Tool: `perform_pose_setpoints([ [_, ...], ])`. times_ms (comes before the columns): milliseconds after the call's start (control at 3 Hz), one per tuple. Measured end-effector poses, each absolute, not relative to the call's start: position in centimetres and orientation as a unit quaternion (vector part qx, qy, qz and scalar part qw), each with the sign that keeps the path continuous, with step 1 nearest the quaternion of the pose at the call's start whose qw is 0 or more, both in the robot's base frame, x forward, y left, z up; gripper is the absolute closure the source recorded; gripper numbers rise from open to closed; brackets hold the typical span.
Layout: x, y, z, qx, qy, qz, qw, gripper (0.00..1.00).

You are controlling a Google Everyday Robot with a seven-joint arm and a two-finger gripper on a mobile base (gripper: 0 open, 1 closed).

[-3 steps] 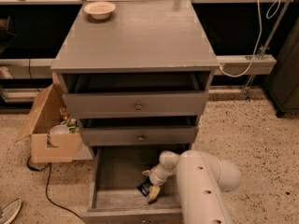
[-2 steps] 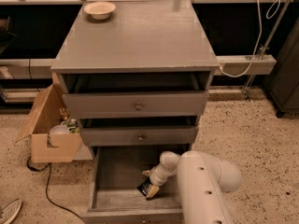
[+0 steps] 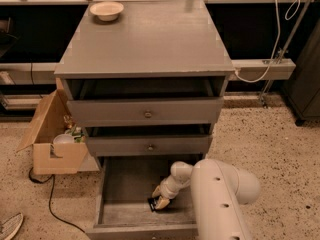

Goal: Pick rxbar blueberry from bottom drawer and place on counter

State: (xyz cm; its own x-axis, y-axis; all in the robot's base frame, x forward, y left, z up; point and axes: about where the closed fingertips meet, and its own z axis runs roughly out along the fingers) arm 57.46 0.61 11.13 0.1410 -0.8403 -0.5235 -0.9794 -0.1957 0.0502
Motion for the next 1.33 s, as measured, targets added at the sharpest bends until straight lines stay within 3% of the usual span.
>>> perform_pose_setpoints([
  [333,57.3,0.3,11.2,-0.741,0.615,0.216,0.162,1.00],
  [1333,55.8,-2.8,26.9,-0.720,0.594,0.197,0.299,1.00],
])
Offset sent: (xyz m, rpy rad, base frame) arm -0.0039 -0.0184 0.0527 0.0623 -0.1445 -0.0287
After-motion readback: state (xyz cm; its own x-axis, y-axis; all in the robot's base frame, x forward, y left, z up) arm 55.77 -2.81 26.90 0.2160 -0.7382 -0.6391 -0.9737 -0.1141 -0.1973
